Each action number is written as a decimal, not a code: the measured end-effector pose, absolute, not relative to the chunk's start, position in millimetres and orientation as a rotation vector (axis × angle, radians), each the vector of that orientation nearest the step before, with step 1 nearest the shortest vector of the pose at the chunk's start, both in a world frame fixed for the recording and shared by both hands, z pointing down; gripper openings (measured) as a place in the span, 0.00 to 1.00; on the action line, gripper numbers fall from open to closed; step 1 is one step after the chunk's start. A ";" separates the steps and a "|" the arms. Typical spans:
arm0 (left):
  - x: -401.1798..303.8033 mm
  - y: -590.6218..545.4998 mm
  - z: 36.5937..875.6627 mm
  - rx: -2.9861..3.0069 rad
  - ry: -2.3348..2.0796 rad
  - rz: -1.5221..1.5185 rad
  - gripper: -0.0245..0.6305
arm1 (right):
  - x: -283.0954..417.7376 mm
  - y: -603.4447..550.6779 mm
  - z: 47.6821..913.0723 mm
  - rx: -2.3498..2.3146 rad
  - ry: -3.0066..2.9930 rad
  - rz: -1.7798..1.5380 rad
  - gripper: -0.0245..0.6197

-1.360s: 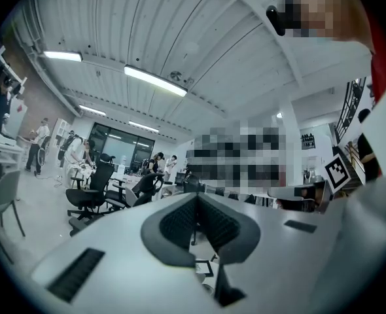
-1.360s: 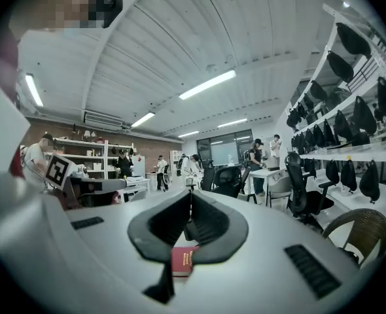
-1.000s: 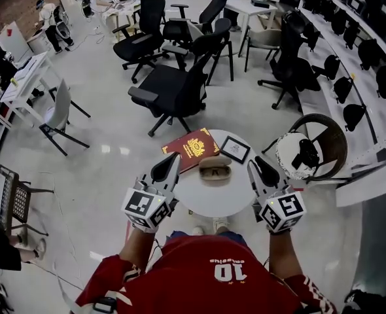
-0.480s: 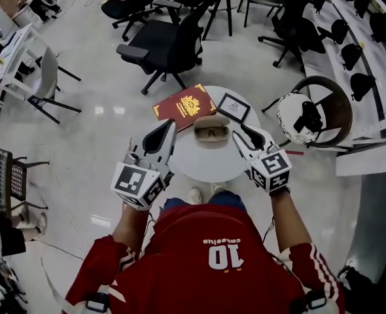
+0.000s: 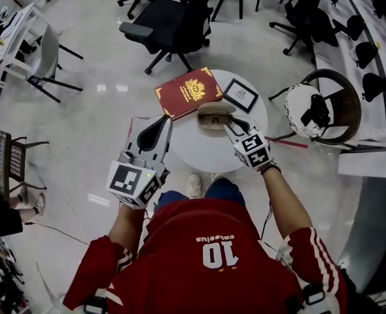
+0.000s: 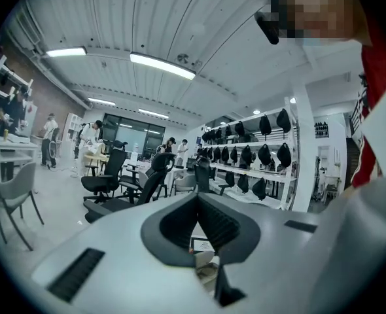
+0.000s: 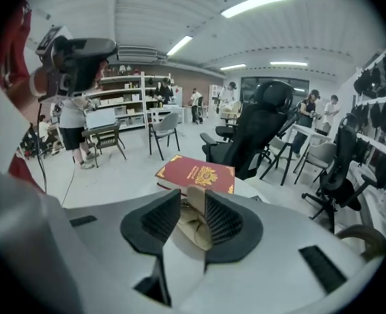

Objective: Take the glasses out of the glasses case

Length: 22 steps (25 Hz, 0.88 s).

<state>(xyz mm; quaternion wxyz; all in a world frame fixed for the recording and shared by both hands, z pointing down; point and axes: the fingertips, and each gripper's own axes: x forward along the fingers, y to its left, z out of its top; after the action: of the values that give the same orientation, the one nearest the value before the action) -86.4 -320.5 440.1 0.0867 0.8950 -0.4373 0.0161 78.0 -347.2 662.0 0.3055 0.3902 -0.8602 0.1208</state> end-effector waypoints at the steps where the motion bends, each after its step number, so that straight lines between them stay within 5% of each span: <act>1: -88.5 -321.6 444.2 2.661 -1.312 0.062 0.05 | 77.7 -350.1 674.1 1.020 -2.261 0.320 0.21; 22: -104.5 -345.0 503.9 2.518 -1.404 0.200 0.05 | 55.6 -417.1 831.3 0.758 -1.978 0.075 0.21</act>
<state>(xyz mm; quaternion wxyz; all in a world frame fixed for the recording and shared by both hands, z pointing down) -104.5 -345.0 503.9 0.1255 0.8645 -0.4818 0.0688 55.6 -417.1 831.3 0.4889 0.3121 -0.8140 0.0309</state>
